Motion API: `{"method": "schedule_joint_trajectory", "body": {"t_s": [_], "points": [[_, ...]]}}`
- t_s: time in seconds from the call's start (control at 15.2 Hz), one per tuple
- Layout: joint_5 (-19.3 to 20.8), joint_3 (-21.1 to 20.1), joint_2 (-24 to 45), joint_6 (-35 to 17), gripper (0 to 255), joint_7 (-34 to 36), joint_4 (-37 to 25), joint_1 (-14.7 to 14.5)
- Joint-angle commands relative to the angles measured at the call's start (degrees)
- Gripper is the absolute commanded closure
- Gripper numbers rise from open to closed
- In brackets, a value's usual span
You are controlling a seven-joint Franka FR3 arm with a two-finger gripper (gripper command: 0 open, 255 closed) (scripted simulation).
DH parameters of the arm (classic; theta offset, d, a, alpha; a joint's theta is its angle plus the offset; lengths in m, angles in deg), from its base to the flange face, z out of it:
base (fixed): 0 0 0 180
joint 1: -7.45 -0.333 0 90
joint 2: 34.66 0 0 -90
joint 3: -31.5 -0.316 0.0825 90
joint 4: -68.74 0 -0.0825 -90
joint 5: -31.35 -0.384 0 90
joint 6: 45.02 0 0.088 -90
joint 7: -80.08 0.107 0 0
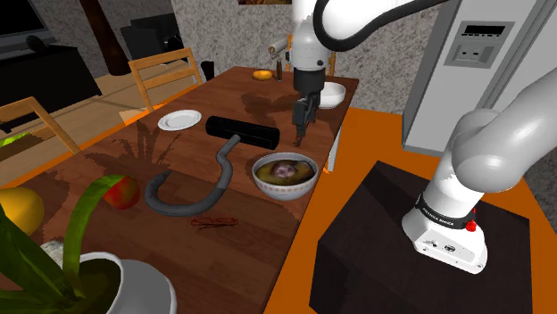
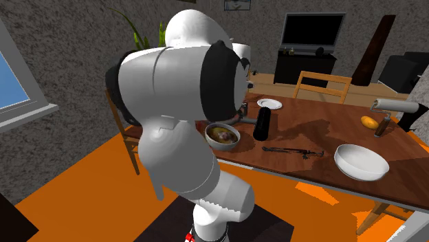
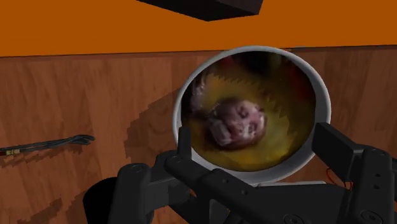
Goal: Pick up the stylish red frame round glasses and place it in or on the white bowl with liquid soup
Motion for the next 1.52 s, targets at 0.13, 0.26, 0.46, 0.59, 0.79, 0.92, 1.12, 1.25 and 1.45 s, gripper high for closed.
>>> {"method": "schedule_joint_trajectory", "body": {"t_s": [0.13,0.26,0.46,0.59,0.79,0.92,1.12,1.25,1.45], "points": [[0.23,-2.82,7.63,-5.62,0,-0.19,-2.80,-1.51],[0.73,-4.23,11.44,-8.02,0,-0.03,-4.55,-2.21],[2.02,-6.27,17.23,-11.27,0,0.48,-7.55,-3.23],[3.27,-7.54,21.14,-13.17,0,1.00,-9.80,-3.95],[5.70,-9.20,27.08,-15.59,0,2.04,-13.53,-5.17],[7.64,-10.08,31.06,-16.90,0,2.86,-16.27,-6.18],[10.86,-11.01,37.06,-18.37,0,4.16,-20.74,-8.04],[13.10,-11.38,41.04,-19.03,0,4.98,-23.98,-9.52],[16.37,-11.55,46.97,-19.54,0,6.00,-29.22,-12.12]]}}
